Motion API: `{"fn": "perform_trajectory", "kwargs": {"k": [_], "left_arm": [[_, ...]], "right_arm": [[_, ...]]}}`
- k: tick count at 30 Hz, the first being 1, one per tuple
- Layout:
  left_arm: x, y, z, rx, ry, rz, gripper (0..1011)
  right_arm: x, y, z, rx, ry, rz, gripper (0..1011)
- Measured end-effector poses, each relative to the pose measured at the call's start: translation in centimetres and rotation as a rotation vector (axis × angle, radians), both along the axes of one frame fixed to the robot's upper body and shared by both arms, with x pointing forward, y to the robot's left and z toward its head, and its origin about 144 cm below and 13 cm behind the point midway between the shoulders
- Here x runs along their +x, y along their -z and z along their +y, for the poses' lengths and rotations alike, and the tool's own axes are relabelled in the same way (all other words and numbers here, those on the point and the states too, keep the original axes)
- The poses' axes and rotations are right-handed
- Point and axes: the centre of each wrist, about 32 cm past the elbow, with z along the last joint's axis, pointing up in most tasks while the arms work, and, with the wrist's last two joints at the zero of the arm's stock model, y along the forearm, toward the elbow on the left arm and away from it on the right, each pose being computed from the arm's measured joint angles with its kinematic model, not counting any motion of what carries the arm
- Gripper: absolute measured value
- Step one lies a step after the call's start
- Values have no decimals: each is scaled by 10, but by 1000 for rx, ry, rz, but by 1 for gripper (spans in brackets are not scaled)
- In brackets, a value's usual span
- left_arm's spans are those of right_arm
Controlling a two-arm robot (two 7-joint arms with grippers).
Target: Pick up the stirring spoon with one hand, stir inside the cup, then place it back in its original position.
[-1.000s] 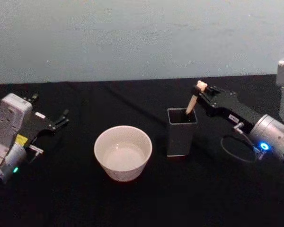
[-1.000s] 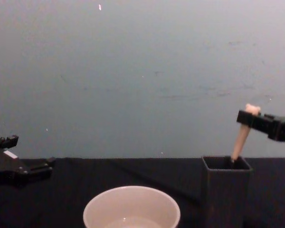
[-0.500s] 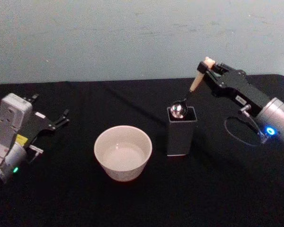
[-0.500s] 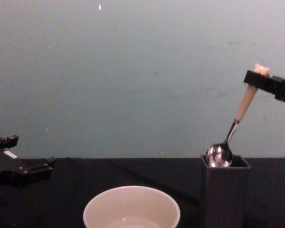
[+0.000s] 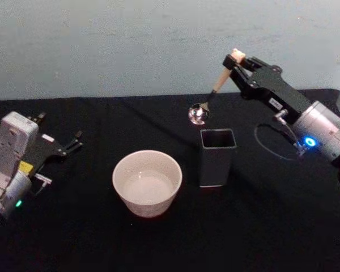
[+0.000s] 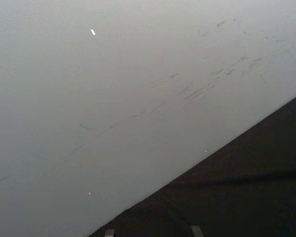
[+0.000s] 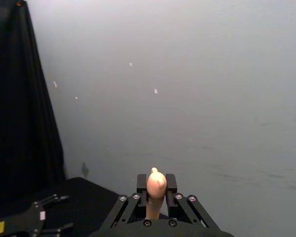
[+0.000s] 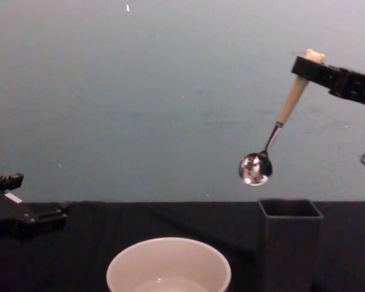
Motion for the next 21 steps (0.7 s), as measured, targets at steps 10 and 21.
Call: {"fn": "perform_trajectory", "kwargs": {"k": [10,21], "left_arm": [[0,0,0,0,0,0,1002],[0,0,0,0,0,0,1001]], "right_arm": [[6,2,20,7,-92,11,225],[5,18,43,-41,-213,69,224]]}}
